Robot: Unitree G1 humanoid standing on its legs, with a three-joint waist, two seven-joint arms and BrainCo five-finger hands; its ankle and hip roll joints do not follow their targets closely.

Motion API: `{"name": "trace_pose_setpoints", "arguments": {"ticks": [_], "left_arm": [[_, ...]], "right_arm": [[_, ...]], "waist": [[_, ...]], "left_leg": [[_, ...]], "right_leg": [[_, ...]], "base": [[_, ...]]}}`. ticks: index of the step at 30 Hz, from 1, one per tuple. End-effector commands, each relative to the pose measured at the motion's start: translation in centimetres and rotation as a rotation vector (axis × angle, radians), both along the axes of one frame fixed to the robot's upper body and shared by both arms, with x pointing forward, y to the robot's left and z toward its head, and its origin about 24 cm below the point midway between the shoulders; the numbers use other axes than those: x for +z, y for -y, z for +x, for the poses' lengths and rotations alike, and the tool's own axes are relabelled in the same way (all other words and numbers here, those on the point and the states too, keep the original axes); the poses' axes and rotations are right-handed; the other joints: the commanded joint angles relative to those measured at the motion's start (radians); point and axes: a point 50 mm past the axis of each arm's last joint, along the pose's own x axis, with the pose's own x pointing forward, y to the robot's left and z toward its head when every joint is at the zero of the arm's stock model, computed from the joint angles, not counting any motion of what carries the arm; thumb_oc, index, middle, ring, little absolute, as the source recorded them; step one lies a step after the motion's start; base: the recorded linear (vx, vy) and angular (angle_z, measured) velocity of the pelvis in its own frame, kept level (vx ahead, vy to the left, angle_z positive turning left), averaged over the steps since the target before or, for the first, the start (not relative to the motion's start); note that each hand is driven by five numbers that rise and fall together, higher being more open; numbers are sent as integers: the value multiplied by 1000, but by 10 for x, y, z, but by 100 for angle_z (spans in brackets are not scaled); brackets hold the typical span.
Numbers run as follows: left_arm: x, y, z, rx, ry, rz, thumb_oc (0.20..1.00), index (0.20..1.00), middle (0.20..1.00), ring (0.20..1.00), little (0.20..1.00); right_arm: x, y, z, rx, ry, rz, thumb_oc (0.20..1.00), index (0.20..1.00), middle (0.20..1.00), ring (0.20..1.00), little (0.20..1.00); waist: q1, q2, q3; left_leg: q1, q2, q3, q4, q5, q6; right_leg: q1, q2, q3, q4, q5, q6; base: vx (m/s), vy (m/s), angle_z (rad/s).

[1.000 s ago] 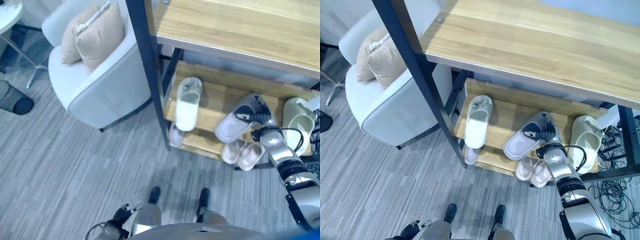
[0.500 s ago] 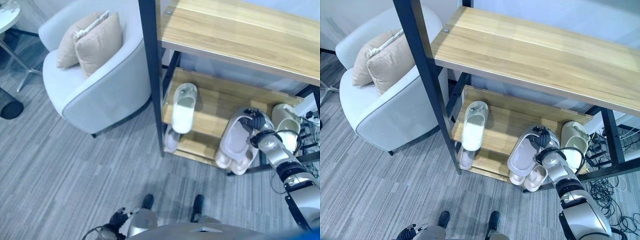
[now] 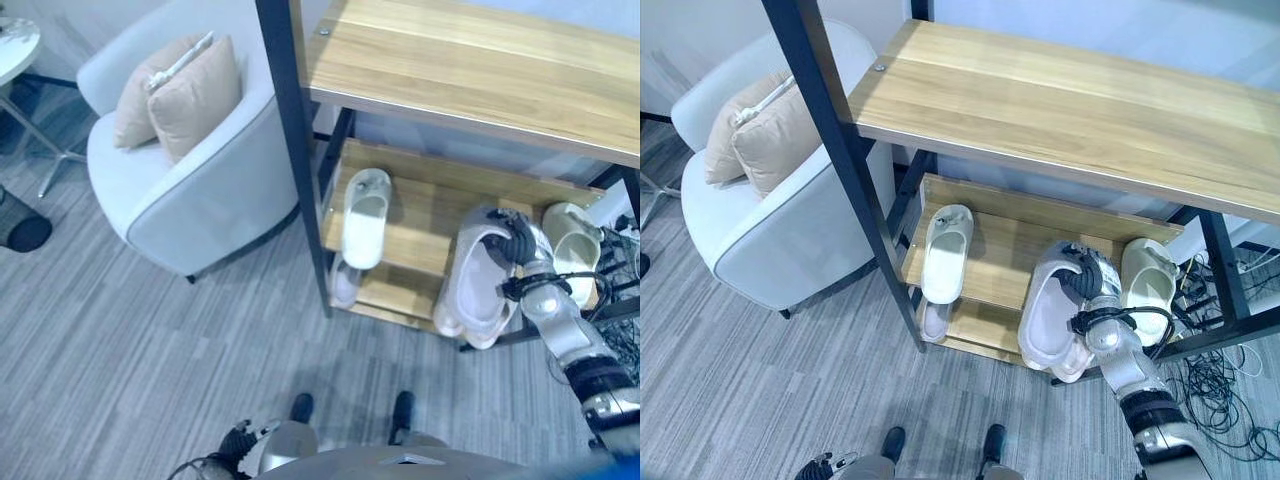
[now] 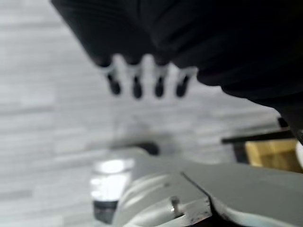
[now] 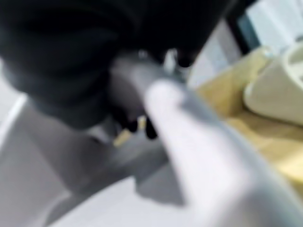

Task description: Arrange the slippers neatly on the shoe rack.

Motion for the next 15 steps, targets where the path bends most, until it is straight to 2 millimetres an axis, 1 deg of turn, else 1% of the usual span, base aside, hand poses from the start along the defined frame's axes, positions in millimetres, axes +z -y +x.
{"name": "trace_pose_setpoints", "arguments": {"ticks": [1,3,4,5,7,10,15], "left_arm": [[1,-3,8,150,41,-17,1000,1000,1000,1000,1000],[2,-8,6,212,59,-31,1000,1000,1000,1000,1000],[2,-8,5,212,57,-31,1000,1000,1000,1000,1000],[4,-14,6,308,101,-45,1000,1000,1000,1000,1000],[10,-27,8,484,191,-40,1000,1000,1000,1000,1000],[14,-36,12,612,259,-35,1000,1000,1000,1000,1000],[15,-36,13,686,293,-43,1000,1000,1000,1000,1000]], "right_arm": [[41,-15,-41,205,184,-161,200,200,200,200,200],[30,-22,-55,263,122,-162,200,200,200,200,200],[29,-22,-56,263,120,-162,200,200,200,200,200],[22,-26,-66,310,70,-192,200,200,200,200,200],[9,-28,-83,374,-20,-280,200,200,200,200,200],[2,-33,-92,410,-57,-272,200,200,200,200,200],[-4,-36,-101,452,-102,-285,200,200,200,200,200]], "waist": [[-18,10,-6],[-26,8,-19],[-25,8,-21],[-34,8,-28],[-44,5,-41],[-54,1,-52],[-65,-2,-74]], "left_leg": [[-8,27,-12,-17,44,-23],[2,30,-5,-17,34,-23],[3,30,-5,-17,34,-23],[12,31,1,-17,32,-21],[32,35,10,-17,28,-21],[48,37,15,-14,31,-17],[78,40,27,6,14,-15]], "right_leg": [[173,-9,9,14,-155,102],[178,-8,11,14,-160,102],[179,-8,12,14,-160,102],[182,-9,19,14,-159,103],[191,-8,28,17,-159,105],[195,-11,39,34,-161,104],[217,-13,48,64,-182,100]], "base": [[-25,-2,10],[-9,0,6],[-11,10,-18],[-19,7,-40],[-27,5,-38],[-43,4,-14],[10,-5,-12]]}}
